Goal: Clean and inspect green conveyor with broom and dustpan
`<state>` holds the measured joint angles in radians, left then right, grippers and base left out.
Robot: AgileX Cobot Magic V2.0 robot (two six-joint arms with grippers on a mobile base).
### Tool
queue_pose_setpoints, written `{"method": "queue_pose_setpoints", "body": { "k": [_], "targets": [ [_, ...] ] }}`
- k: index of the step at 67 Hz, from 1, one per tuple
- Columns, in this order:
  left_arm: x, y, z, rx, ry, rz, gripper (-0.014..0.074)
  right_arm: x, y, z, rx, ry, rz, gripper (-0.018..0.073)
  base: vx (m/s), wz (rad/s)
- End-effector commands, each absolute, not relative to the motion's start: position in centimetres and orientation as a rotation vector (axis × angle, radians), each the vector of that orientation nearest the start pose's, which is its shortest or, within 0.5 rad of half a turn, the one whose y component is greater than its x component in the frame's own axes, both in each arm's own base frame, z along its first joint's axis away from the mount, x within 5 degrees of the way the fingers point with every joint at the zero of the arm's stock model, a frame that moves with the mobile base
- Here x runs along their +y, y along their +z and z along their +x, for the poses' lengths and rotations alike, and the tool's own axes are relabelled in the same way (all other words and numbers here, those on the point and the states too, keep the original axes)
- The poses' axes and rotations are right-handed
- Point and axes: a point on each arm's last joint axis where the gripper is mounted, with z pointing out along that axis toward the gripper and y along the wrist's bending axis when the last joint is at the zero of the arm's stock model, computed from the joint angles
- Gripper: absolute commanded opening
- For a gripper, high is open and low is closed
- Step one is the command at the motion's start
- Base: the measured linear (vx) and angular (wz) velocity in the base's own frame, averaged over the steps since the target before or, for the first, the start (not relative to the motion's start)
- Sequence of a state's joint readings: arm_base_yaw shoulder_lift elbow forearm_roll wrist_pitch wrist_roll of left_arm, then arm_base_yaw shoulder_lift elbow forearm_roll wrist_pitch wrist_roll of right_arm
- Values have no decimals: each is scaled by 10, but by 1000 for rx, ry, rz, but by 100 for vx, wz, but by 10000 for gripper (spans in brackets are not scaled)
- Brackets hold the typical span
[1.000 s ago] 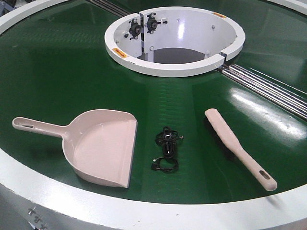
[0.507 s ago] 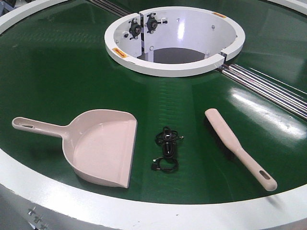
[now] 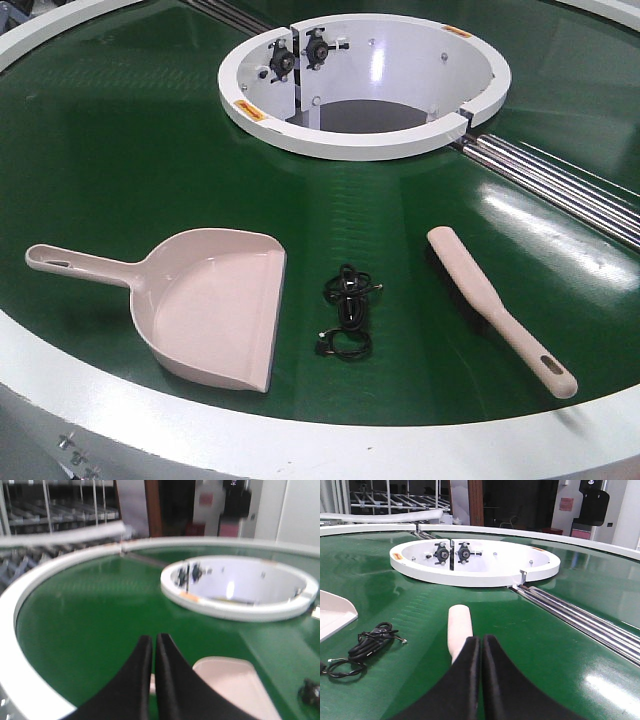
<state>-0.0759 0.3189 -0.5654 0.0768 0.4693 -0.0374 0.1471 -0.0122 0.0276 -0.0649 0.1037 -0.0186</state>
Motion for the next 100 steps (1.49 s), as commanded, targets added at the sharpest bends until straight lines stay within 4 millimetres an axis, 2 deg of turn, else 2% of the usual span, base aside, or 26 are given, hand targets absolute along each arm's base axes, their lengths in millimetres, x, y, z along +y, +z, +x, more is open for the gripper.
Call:
{"method": "queue_pose_setpoints", "body": {
  "k": [1, 23, 34, 43, 51, 57, 65, 71, 84, 90, 100],
  "targets": [
    [-3, 348, 75, 1710, -15, 65, -6, 8, 202, 55, 1507, 40, -174, -8, 0, 0],
    [-4, 342, 88, 1778, -17, 62, 15, 8, 202, 55, 1507, 40, -174, -8, 0, 0],
    [-4, 342, 88, 1774, -1, 76, 148, 8, 202, 55, 1507, 40, -174, -8, 0, 0],
    [-4, 343, 88, 1771, -2, 76, 358, 8, 202, 55, 1507, 40, -174, -8, 0, 0],
    [-4, 344, 89, 1756, -3, 76, 496, 8, 202, 55, 1507, 40, -174, -8, 0, 0],
    [-4, 345, 89, 1745, -8, 71, 530, 8, 202, 55, 1507, 40, -174, -8, 0, 0],
    [-5, 345, 89, 1737, -49, 35, 519, 8, 202, 55, 1507, 40, -174, -8, 0, 0],
    [-3, 352, 90, 1757, 1, 69, 505, 8, 202, 55, 1507, 40, -174, -8, 0, 0],
    [-4, 385, 116, 1928, 105, 176, 488, 8, 202, 55, 1507, 40, -174, -8, 0, 0],
    [-5, 396, 138, 1988, 135, 221, 488, 8, 202, 55, 1507, 40, -174, -8, 0, 0],
    [-8, 400, 184, 2111, 197, 343, 488, 8, 202, 55, 1507, 40, -174, -8, 0, 0]
  ]
}}
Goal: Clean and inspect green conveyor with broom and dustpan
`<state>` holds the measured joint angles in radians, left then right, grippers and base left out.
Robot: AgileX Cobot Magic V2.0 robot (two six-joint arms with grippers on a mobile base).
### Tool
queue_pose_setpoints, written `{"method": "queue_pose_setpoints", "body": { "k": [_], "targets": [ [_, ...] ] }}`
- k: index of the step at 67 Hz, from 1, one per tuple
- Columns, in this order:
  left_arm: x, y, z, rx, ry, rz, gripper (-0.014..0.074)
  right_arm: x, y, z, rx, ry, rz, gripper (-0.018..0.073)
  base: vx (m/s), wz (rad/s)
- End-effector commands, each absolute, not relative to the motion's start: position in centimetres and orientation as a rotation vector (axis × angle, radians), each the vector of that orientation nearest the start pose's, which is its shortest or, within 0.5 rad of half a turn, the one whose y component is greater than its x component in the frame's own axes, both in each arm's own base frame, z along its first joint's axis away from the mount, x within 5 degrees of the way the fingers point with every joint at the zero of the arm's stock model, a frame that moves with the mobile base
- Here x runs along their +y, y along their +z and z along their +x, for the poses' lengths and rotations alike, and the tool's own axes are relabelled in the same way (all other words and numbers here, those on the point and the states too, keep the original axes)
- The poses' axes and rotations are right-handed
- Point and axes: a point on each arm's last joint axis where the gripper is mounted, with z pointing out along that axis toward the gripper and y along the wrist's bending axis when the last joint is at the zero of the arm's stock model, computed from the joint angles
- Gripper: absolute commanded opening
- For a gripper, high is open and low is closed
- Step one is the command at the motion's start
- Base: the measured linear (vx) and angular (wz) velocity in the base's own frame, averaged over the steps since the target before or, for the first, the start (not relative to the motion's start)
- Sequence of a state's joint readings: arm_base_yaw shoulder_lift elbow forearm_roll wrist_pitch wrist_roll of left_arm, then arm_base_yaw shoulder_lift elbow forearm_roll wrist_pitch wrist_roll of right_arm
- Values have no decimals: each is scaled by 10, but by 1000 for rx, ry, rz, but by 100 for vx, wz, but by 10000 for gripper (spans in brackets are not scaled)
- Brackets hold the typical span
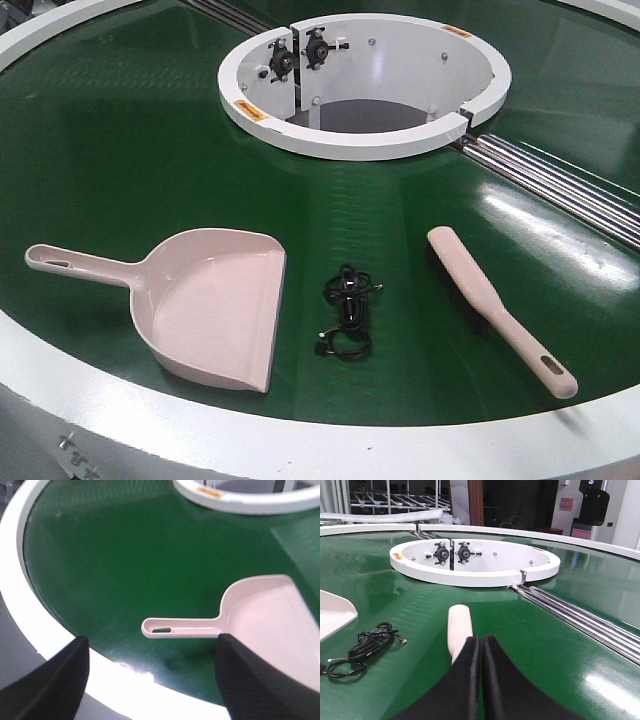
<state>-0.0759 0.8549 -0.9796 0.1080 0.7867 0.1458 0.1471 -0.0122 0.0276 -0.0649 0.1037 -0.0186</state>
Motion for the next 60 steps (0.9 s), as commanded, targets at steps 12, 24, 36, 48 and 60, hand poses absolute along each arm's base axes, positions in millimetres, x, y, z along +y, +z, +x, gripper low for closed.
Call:
{"method": "queue_pose_setpoints", "body": {
  "k": [12, 24, 36, 48, 60],
  "targets": [
    [-12, 404, 236, 2295, 233, 471, 488, 8, 202, 55, 1507, 40, -174, -8, 0, 0],
    [-16, 397, 280, 2426, 303, 828, 488, 8, 202, 55, 1507, 40, -174, -8, 0, 0],
    [-30, 392, 311, 2233, 261, 1082, 479, 8, 202, 55, 1507, 40, -174, -8, 0, 0],
    [-37, 377, 320, 2079, 275, 1447, 449, 8, 202, 55, 1507, 40, -174, -8, 0, 0],
    [-46, 365, 321, 1972, 337, 1755, 446, 8, 202, 55, 1507, 40, -174, -8, 0, 0]
  ]
}}
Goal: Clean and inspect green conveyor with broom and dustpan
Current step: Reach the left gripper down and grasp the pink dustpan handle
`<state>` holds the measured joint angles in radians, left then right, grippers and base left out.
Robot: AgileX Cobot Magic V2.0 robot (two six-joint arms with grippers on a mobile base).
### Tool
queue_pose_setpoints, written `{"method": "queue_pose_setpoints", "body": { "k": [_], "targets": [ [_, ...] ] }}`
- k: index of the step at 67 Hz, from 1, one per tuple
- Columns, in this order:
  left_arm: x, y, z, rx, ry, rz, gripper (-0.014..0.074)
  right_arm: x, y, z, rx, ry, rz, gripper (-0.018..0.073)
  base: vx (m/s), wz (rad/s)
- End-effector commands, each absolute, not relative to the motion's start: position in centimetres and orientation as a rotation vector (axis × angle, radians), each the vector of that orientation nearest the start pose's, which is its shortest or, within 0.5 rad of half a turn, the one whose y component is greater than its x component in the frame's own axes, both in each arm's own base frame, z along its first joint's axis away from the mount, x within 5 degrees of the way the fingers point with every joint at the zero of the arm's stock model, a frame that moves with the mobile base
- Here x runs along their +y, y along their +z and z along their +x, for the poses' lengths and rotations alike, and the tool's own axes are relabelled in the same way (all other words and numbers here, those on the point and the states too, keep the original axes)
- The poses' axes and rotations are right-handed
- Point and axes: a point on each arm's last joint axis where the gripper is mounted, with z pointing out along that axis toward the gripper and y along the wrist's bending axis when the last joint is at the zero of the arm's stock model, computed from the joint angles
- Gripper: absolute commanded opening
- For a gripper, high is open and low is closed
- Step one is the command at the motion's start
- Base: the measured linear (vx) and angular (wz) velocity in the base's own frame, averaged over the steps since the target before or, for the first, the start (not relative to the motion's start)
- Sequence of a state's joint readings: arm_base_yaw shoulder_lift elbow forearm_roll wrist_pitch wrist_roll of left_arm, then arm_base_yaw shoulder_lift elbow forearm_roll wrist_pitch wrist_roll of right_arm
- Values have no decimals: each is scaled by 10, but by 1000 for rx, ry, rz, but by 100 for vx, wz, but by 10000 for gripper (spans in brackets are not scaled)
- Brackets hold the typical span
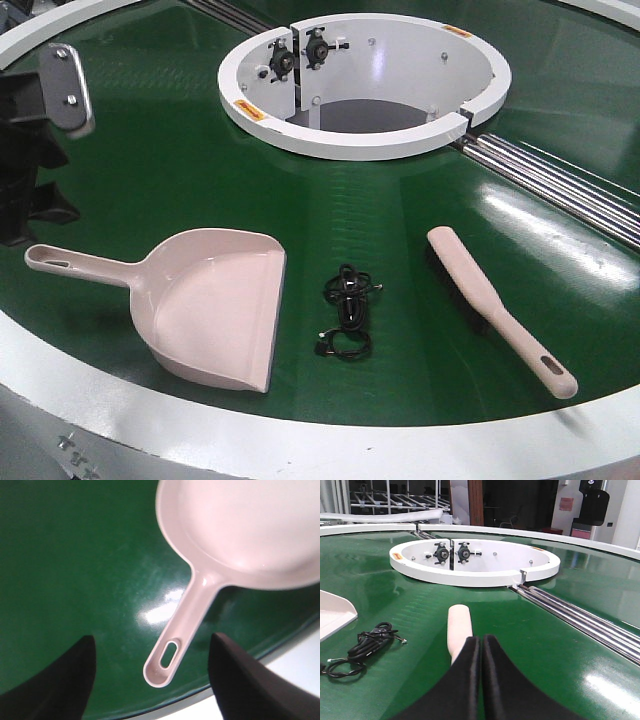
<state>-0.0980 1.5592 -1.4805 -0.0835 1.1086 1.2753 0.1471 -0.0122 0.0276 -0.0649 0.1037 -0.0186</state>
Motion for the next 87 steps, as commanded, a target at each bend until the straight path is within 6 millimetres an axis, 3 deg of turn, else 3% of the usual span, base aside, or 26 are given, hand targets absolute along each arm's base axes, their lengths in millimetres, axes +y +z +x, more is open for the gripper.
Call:
{"method": "queue_pose_setpoints", "body": {
  "k": [1, 20, 44, 87],
  "targets": [
    [-47, 363, 322, 1973, 337, 1762, 446, 8, 202, 55, 1507, 40, -174, -8, 0, 0],
    [-54, 324, 339, 2082, 308, 1937, 448, 8, 202, 55, 1507, 40, -174, -8, 0, 0],
    [-54, 289, 361, 2142, 300, 1997, 508, 8, 202, 55, 1507, 40, -174, -8, 0, 0],
    [-53, 248, 383, 2175, 336, 2077, 507, 8, 202, 55, 1507, 37, -177, -8, 0, 0]
  ]
}}
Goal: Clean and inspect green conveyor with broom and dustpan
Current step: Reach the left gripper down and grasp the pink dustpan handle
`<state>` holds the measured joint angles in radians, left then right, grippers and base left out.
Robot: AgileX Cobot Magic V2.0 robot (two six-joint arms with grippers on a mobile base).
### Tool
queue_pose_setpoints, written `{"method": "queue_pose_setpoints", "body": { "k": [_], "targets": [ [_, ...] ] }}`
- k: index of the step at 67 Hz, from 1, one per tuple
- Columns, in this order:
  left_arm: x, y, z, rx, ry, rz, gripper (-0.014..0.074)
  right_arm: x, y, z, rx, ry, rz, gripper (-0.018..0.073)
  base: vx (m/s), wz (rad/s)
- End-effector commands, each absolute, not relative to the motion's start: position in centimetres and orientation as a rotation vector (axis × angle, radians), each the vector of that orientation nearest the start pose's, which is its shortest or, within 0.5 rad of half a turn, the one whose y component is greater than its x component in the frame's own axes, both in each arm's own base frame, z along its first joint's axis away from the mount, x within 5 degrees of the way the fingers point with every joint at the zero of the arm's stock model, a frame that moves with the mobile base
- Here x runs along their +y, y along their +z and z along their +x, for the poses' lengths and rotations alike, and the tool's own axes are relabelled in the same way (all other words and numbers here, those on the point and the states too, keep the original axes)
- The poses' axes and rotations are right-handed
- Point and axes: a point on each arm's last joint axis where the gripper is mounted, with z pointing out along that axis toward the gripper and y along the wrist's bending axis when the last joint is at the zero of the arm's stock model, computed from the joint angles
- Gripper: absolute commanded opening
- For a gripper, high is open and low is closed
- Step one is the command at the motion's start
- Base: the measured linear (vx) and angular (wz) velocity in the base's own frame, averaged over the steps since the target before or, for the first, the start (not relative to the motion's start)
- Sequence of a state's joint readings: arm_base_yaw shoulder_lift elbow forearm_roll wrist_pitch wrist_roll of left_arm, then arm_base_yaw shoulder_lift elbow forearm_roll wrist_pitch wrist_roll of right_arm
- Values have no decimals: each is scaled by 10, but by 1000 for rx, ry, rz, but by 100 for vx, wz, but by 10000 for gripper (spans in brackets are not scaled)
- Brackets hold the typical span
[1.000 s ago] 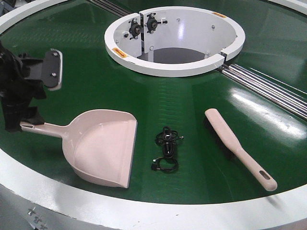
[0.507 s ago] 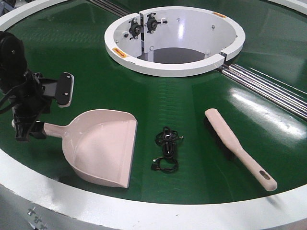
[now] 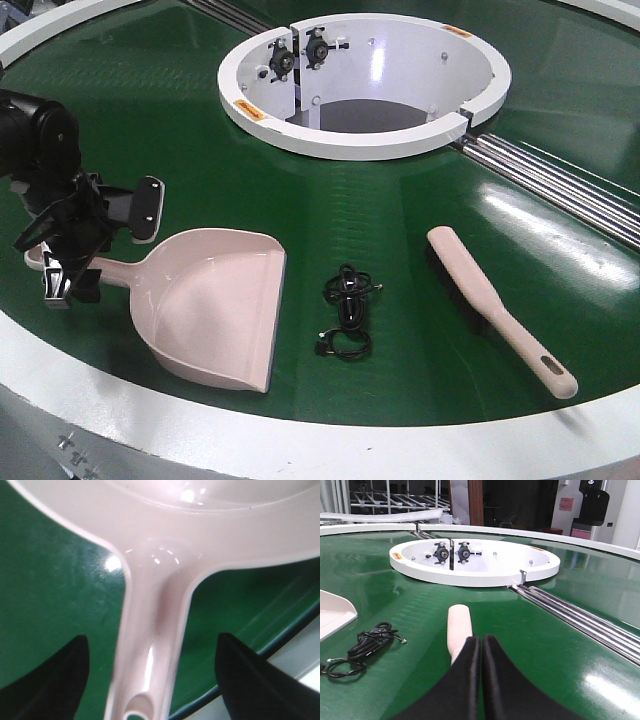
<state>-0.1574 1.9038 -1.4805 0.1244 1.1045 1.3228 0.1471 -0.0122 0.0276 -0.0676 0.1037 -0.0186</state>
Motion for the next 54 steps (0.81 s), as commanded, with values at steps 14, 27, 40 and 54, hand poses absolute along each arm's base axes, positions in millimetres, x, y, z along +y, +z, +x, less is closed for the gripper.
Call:
{"method": "queue_pose_setpoints", "body": {
  "k": [14, 27, 40, 54],
  "targets": [
    [-53, 247, 384, 2173, 342, 2078, 501, 8, 202, 55, 1507, 37, -177, -8, 0, 0],
    [-53, 245, 385, 2170, 342, 2080, 407, 8, 202, 55, 1507, 37, -177, -8, 0, 0],
    [-52, 245, 385, 2175, 350, 2092, 210, 8, 202, 55, 1507, 37, -177, -8, 0, 0],
    [-51, 249, 381, 2171, 410, 2153, 58, 8, 202, 55, 1507, 37, -177, -8, 0, 0]
  ]
}}
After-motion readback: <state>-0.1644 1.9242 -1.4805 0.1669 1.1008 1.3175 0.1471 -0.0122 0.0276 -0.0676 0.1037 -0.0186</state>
